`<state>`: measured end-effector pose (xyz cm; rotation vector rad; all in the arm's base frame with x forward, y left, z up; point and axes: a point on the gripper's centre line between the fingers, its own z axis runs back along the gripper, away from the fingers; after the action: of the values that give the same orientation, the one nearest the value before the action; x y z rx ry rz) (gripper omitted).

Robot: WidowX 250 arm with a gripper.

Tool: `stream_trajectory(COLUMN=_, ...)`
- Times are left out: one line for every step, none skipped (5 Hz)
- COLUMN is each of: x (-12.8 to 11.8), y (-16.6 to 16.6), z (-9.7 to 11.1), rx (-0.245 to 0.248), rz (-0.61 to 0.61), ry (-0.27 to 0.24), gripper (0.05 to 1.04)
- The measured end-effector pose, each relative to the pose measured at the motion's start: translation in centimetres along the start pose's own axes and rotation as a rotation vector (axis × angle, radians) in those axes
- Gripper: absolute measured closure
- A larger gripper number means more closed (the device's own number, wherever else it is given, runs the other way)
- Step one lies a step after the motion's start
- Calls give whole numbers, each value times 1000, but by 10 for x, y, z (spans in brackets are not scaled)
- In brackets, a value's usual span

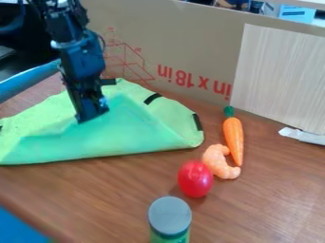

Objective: Fold the cloth from the bottom right to the top left

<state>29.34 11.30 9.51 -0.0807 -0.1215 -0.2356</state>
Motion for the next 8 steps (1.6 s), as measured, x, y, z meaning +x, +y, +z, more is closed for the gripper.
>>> stream_trajectory(x=16, y=24, z=1, rx=-8, rz=34, ry=5, gripper=1026)
stream_trajectory(x=30, y=37, z=3, rx=-11, rz=38, ry=0, gripper=1026)
stream_trajectory(x=44, y=49, z=3, rx=-31, rz=42, ry=14, gripper=1026)
stream_trajectory(x=57, y=61, z=3, rx=-44, rz=47, ry=24, gripper=1026)
stream_trajectory(x=71, y=73, z=3, rx=-44, rz=54, ry=24, gripper=1026)
stream_trajectory(x=80, y=88, z=-5, rx=-44, rz=62, ry=43, gripper=1026)
stream_trajectory(x=84, y=107, z=-11, rx=-27, rz=76, ry=48, gripper=1026)
stream_trajectory(x=86, y=127, z=-19, rx=20, rz=78, ry=34, gripper=1026)
